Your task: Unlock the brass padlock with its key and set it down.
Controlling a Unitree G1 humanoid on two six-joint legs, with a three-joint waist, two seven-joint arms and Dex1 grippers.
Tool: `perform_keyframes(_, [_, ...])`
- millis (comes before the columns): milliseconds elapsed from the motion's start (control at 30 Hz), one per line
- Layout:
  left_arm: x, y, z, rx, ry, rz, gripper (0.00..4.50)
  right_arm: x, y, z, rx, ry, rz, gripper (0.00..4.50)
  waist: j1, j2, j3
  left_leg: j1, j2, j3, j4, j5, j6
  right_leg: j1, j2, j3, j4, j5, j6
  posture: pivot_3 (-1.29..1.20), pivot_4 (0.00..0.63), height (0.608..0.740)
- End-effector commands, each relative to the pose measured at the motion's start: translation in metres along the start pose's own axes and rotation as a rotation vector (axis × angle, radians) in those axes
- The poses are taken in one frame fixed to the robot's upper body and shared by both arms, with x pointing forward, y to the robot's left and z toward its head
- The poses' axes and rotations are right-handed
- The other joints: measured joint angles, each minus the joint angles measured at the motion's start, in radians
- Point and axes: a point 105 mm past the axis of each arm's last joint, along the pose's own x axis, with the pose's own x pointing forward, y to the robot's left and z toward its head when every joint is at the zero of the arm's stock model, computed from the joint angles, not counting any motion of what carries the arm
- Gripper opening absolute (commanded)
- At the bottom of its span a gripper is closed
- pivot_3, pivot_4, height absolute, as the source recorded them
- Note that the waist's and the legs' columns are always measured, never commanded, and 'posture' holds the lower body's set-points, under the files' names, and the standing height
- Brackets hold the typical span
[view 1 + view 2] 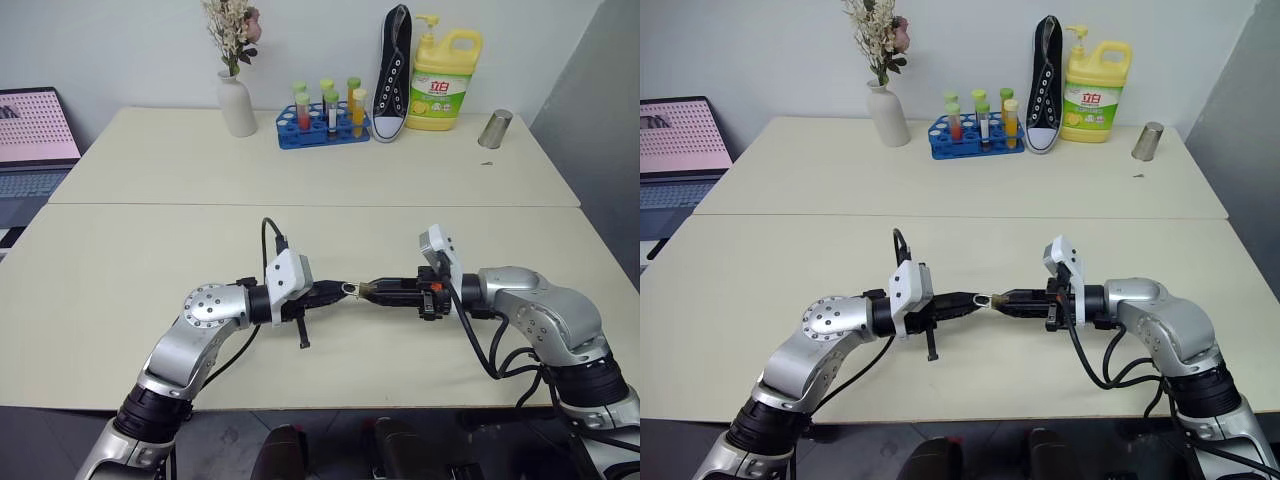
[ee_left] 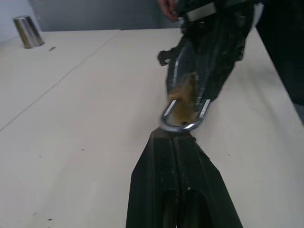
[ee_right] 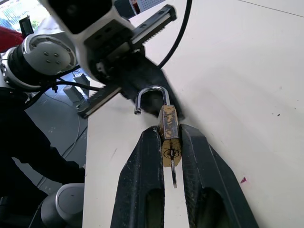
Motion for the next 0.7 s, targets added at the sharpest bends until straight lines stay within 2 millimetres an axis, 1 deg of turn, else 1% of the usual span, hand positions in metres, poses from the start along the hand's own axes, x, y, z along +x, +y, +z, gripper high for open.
perform_keyframes(33, [-0.003,-0.007,0.013,0.012,-0.031,-0.04,0.0,-0.001,0.002,0.008,-0.047,-0.016,0.006,0.16,0.0,0.0,0.0,0.0,0.0,0.0,0.0,0.0,0.0,0.0,0.0,0.0,0.0,0.0,0.0,0.0,0.15,0.74])
perform_keyframes(133, [-0.003,-0.011,0.016,-0.012,-0.034,-0.059,0.0,-0.001,0.001,0.008,-0.048,-0.015,0.006,0.16,0.0,0.0,0.0,0.0,0.0,0.0,0.0,0.0,0.0,0.0,0.0,0.0,0.0,0.0,0.0,0.0,0.15,0.74])
perform_keyframes(267, [-0.004,-0.014,0.025,-0.084,-0.071,-0.072,0.0,-0.001,0.001,0.007,-0.049,-0.011,0.009,0.16,0.0,0.0,0.0,0.0,0.0,0.0,0.0,0.0,0.0,0.0,0.0,0.0,0.0,-0.001,0.001,0.0,0.15,0.74])
perform_keyframes(300, [-0.005,-0.013,0.026,-0.098,-0.081,-0.065,0.0,-0.001,0.001,0.007,-0.05,-0.011,0.01,0.16,0.0,0.0,0.0,0.0,0.0,0.0,0.0,0.0,0.0,0.0,0.0,0.0,0.0,-0.002,0.004,0.0,0.15,0.74])
perform_keyframes(500, [-0.005,-0.006,0.033,-0.124,-0.104,-0.036,0.0,0.0,0.001,0.006,-0.053,-0.005,0.015,0.16,0.0,0.0,0.0,0.0,0.0,0.0,0.0,0.0,0.0,0.0,0.0,0.0,0.0,-0.002,0.004,0.0,0.15,0.74])
perform_keyframes(700, [-0.005,-0.002,0.032,-0.12,-0.1,-0.019,0.0,0.0,0.002,0.005,-0.054,-0.004,0.017,0.16,0.0,0.0,0.0,0.0,0.0,0.0,0.0,0.0,0.0,0.0,0.0,0.0,0.0,-0.002,0.004,0.0,0.15,0.74])
